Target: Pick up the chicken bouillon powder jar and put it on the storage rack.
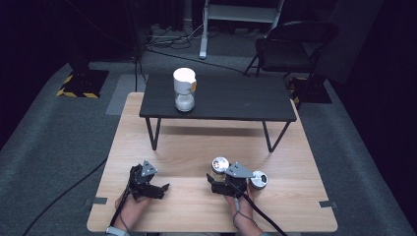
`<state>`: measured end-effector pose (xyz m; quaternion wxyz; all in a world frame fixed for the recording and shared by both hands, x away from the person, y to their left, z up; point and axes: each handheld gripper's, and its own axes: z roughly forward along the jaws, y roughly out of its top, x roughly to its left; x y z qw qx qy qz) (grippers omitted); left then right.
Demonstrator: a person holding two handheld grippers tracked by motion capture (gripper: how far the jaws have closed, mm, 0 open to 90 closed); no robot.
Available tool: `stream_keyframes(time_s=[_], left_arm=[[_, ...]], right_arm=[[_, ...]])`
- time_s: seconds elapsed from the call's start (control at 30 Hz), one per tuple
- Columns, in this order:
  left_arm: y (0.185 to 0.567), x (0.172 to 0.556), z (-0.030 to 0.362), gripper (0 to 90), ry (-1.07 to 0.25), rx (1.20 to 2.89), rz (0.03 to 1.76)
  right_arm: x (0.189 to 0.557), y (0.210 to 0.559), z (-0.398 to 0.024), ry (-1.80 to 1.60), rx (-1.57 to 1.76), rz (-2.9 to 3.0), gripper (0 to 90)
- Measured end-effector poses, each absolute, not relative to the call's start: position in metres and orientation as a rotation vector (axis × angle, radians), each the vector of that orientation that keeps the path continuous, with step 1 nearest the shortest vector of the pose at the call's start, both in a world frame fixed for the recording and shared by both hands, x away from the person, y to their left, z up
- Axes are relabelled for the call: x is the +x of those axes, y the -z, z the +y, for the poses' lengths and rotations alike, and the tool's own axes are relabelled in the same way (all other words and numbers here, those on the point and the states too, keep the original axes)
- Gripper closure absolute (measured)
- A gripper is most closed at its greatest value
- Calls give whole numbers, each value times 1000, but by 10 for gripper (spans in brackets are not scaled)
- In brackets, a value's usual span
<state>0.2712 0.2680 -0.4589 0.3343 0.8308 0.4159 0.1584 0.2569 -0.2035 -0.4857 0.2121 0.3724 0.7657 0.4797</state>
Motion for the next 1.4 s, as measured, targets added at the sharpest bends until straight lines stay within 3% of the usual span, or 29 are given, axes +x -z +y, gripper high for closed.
stream_keyframes(time_s=[0.17, 0.73, 1.4], left_arm=[[459, 271, 268, 3, -413, 2168, 1086], [459, 271, 268, 3, -414, 2171, 1081], [459, 271, 269, 6, -408, 2168, 1086]], right_arm=[[260, 485, -203, -1310, 1032, 2144, 292], [261, 454, -201, -1271, 1031, 2173, 300], [284, 358, -198, -1301, 938, 2131, 301]])
